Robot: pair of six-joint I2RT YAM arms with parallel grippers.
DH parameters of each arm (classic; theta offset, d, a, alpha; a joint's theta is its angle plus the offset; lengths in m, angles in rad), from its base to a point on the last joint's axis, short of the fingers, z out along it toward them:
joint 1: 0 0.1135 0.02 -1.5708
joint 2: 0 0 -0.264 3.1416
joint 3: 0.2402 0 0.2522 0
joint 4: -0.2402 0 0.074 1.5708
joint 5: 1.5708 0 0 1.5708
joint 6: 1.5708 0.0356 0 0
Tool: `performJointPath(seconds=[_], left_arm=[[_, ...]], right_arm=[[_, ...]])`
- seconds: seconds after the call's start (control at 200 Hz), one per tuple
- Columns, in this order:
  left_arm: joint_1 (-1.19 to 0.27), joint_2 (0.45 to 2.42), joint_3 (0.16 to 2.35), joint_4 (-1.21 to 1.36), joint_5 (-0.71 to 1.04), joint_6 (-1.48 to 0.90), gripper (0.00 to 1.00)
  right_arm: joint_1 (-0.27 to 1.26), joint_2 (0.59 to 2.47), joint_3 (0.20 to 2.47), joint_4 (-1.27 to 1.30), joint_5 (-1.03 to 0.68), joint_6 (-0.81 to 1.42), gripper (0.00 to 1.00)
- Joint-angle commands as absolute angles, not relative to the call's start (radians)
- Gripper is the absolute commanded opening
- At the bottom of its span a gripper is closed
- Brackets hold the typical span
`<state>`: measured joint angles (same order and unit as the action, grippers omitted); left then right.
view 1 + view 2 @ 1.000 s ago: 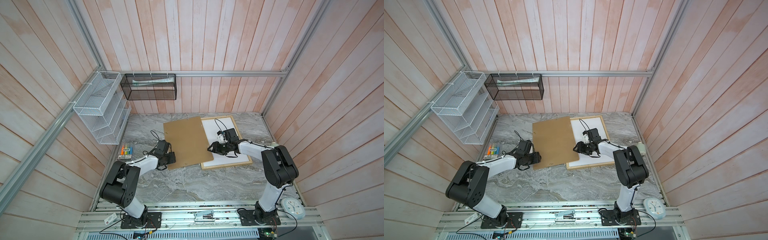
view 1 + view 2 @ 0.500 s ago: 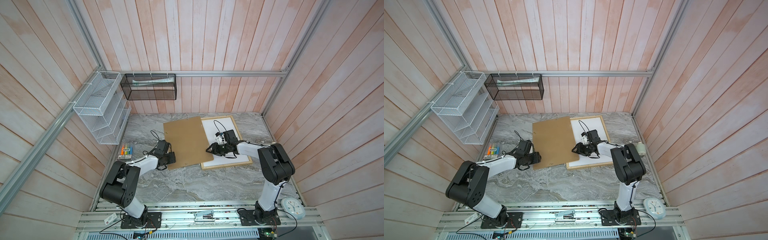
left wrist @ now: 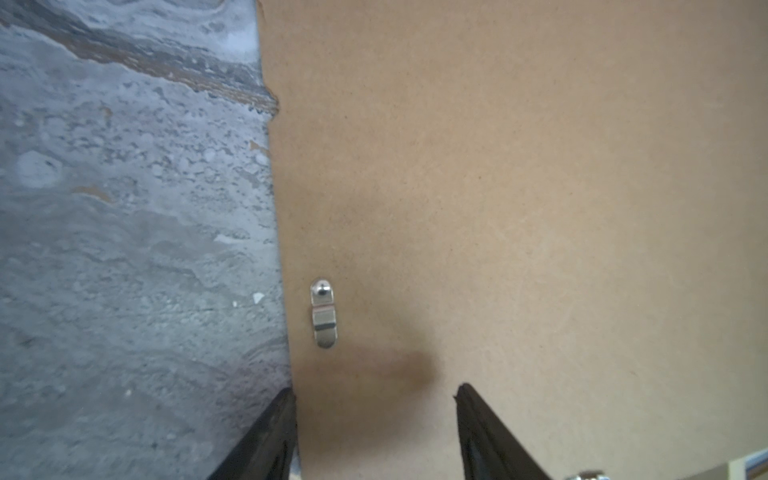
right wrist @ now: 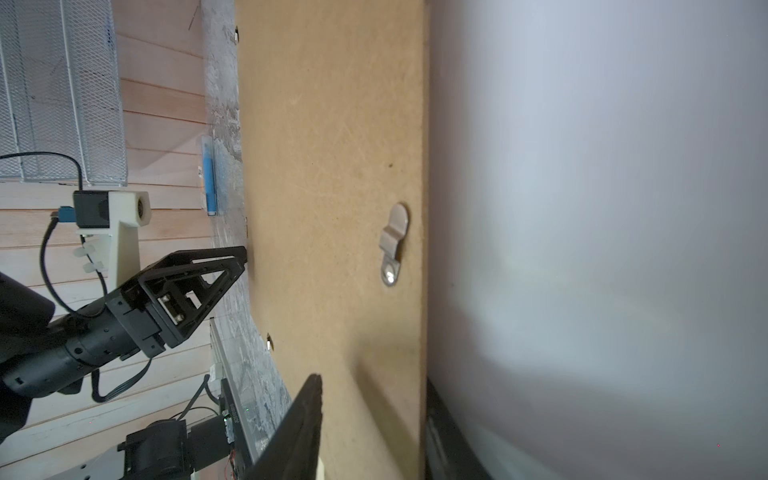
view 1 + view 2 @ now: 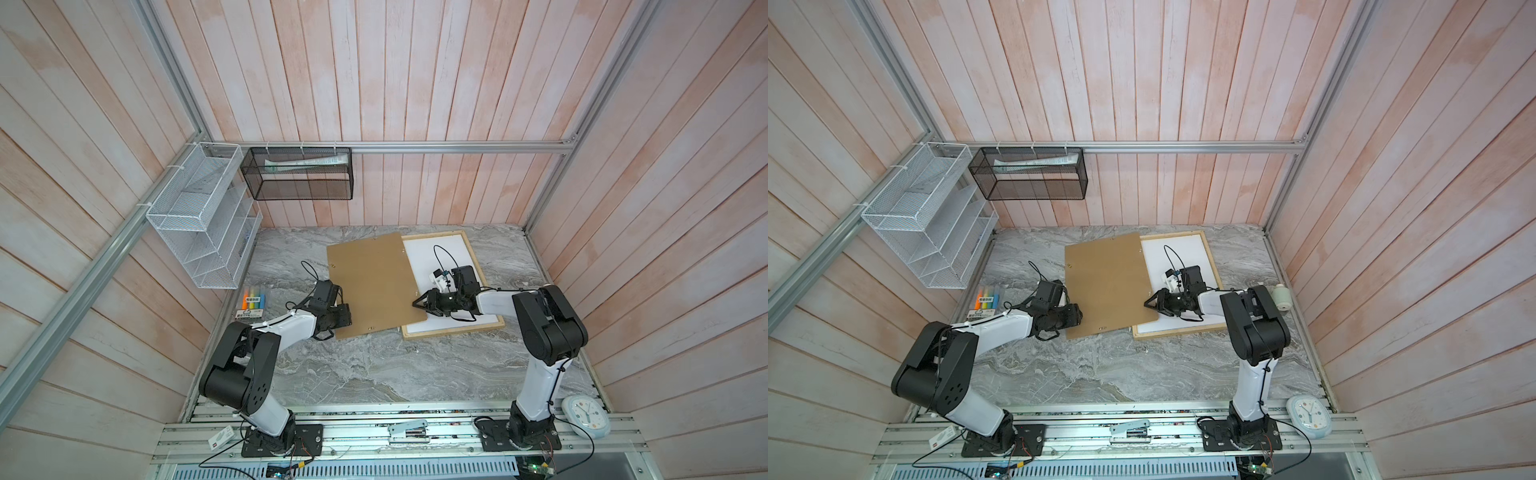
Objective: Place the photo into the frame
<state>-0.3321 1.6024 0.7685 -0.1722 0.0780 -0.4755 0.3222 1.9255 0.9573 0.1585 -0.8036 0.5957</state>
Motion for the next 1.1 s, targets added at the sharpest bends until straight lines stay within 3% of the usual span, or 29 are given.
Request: performJointPath(seconds=[0.0, 0.785, 1.095], left_arm=[[-0.342, 1.631, 0.746, -0.226, 0.141, -0.477, 0.62], [-0.342, 1.631, 0.747, -0.226, 0.144, -0.473, 0.62], [-0.342, 1.614, 0.748, -0.227, 0.135, -0.475, 0.62]], right_arm=[[0.327, 1.958, 0.943, 0.248, -0.896, 0.626, 0.28], [0.368, 2.022, 0.974, 0.358, -0.978, 0.693, 0.23], [0.367, 1.981, 0.979, 0.339, -0.985, 0.688, 0.05]])
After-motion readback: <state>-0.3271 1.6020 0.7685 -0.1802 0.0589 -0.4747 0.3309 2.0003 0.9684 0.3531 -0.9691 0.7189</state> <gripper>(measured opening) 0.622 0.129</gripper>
